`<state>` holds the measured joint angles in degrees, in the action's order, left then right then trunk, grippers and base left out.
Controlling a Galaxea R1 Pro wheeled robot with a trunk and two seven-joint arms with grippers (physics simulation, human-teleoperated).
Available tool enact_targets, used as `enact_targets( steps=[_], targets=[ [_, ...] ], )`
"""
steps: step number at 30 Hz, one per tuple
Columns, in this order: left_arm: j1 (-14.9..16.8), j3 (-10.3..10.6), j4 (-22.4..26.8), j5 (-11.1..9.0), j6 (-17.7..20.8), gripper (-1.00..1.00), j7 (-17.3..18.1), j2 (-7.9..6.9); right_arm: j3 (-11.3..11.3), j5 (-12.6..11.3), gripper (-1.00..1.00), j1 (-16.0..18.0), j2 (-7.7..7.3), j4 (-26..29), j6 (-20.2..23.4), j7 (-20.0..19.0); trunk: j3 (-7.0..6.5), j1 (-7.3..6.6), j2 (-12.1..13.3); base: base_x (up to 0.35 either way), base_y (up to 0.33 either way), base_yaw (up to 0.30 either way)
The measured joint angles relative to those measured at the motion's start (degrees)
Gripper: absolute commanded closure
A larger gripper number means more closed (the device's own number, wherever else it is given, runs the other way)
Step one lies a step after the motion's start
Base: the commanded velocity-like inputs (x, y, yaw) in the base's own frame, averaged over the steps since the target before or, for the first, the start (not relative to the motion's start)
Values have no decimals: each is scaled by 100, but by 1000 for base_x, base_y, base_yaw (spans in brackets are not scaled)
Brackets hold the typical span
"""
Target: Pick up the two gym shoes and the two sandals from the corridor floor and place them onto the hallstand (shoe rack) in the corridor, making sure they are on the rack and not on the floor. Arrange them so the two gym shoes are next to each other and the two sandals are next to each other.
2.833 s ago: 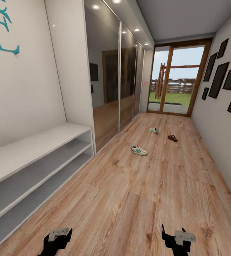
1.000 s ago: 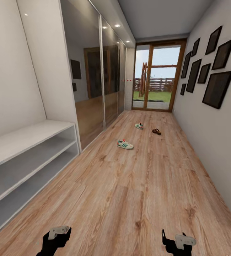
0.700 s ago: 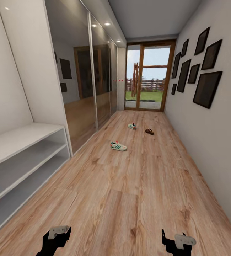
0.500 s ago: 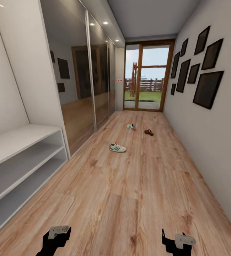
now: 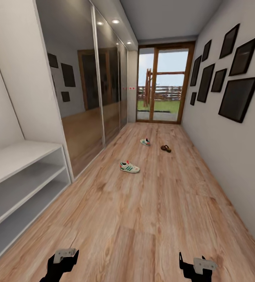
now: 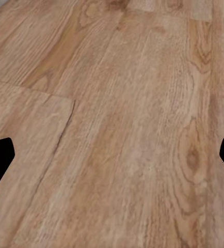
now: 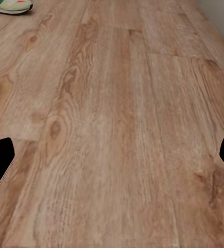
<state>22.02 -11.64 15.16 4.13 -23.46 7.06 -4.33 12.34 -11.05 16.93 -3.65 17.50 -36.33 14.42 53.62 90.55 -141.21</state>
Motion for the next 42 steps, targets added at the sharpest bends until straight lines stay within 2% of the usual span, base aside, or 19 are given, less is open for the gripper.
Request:
enact_targets(
  steps=[42],
  targets=[
    [0,-3,-18,1,0,-100,0,0,0,-6,-100,0,26,-18,-5,0,0,0,0,337,0,0]
  ],
)
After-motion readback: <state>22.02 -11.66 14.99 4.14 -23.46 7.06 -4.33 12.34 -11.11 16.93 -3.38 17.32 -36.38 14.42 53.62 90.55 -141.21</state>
